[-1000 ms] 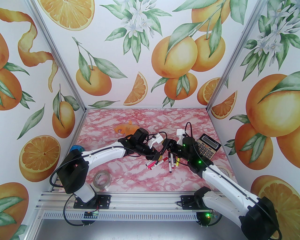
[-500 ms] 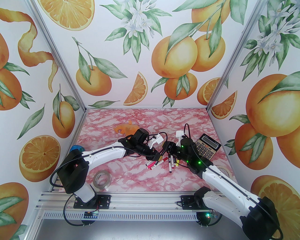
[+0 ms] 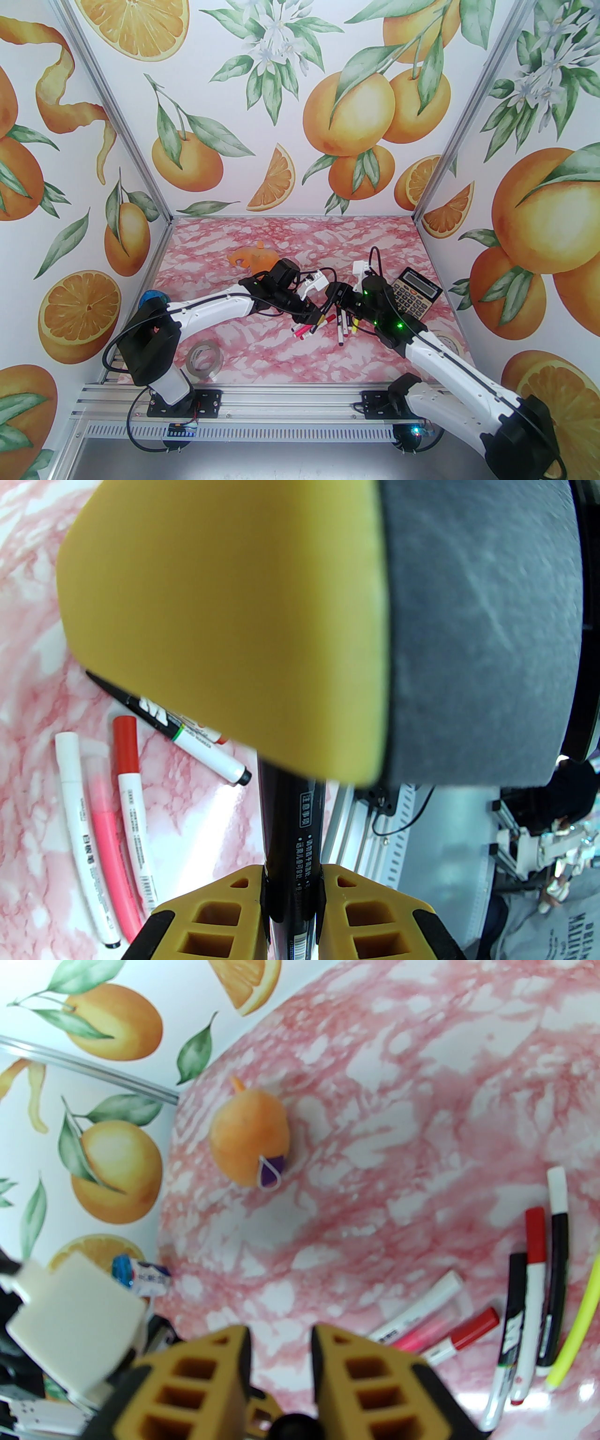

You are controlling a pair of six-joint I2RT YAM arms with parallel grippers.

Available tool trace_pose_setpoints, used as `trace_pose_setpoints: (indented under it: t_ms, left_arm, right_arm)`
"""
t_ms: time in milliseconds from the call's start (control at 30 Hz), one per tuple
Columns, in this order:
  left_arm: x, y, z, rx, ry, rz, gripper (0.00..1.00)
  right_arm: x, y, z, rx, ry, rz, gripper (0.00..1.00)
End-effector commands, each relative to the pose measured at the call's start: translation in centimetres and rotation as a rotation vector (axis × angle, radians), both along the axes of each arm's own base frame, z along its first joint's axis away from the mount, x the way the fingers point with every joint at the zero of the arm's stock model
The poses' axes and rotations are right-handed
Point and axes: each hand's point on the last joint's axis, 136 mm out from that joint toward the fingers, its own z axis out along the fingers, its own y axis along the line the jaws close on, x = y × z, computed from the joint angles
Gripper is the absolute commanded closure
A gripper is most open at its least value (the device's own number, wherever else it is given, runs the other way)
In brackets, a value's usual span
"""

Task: Open the pen caps

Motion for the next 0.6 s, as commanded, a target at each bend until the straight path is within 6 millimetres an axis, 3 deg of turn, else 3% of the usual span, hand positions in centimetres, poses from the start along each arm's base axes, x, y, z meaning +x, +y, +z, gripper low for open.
trace_pose_setpoints:
  t_ms: [0,267,567]
  left_arm:
    - [0.04,-0.54,1.02,-0.028,-0.029,-0.026,0.79]
    - [0.06,-0.48,1.18,-0.030,-0.035,-0.022,0.79]
    - [0.04,-0.56,1.32,-0.034,-0.034,-0.023,0.78]
  right_arm:
    - [0.21,0.26,1.07,0.018,-0.025,0.002,0.71]
    - [0.07,0.25,0.35,0.005,-0.009,0.006,0.72]
    - [-0.11,-0.15,0.76,0.000,-0.023,-0.005,0.80]
